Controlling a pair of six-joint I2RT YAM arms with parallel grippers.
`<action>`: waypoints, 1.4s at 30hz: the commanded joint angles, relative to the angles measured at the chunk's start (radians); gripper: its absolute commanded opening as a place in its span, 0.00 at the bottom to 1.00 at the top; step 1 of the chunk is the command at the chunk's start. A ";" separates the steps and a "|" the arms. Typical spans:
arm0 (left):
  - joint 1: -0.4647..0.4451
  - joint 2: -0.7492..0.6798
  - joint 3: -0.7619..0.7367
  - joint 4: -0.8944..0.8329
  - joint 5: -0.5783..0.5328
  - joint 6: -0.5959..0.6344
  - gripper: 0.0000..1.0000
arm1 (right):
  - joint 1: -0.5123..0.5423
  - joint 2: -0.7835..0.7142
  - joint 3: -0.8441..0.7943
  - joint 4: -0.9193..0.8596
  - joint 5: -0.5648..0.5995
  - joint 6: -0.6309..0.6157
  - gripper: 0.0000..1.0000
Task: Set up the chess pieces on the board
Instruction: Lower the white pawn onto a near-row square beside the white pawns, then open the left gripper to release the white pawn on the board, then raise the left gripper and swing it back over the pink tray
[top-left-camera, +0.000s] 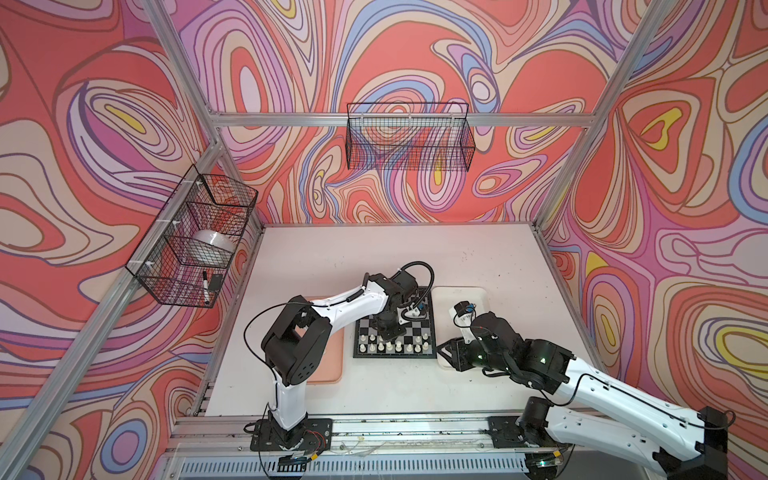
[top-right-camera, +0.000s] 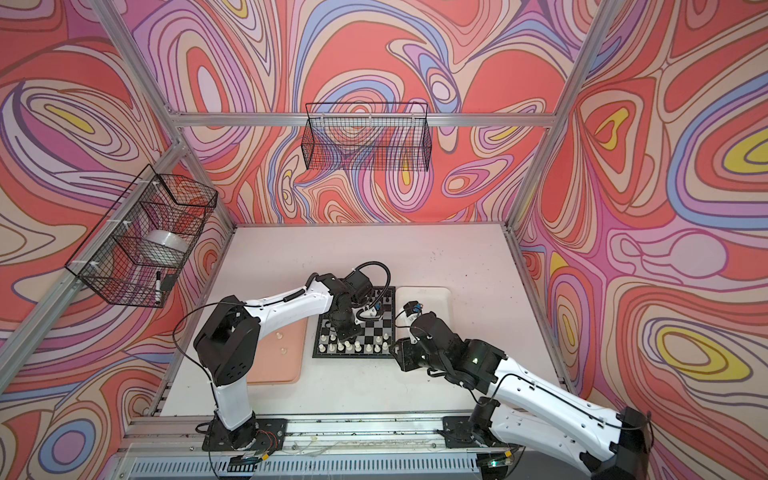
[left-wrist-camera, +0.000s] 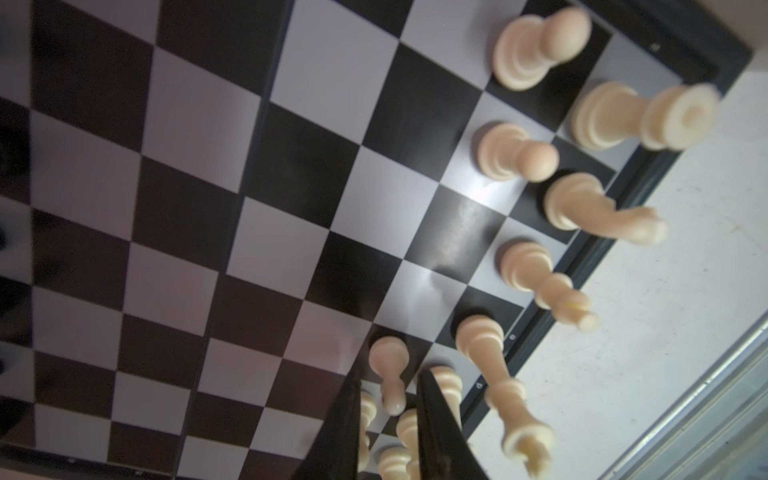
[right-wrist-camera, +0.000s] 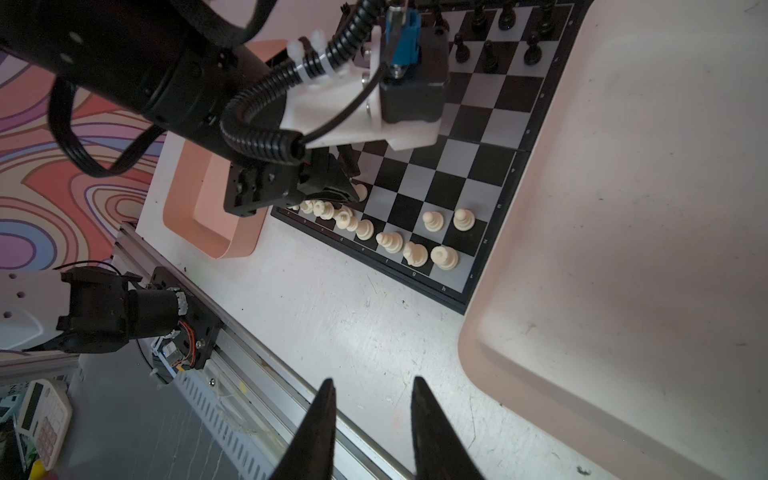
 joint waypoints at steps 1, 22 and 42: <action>-0.007 -0.021 0.028 -0.014 -0.015 0.015 0.26 | -0.004 -0.012 -0.004 -0.012 0.016 -0.001 0.31; -0.006 -0.041 0.070 -0.057 0.005 0.031 0.26 | -0.004 0.004 0.025 -0.026 0.021 -0.018 0.31; 0.275 -0.316 -0.040 -0.131 0.057 0.008 0.26 | -0.004 0.026 0.051 -0.024 0.015 -0.037 0.31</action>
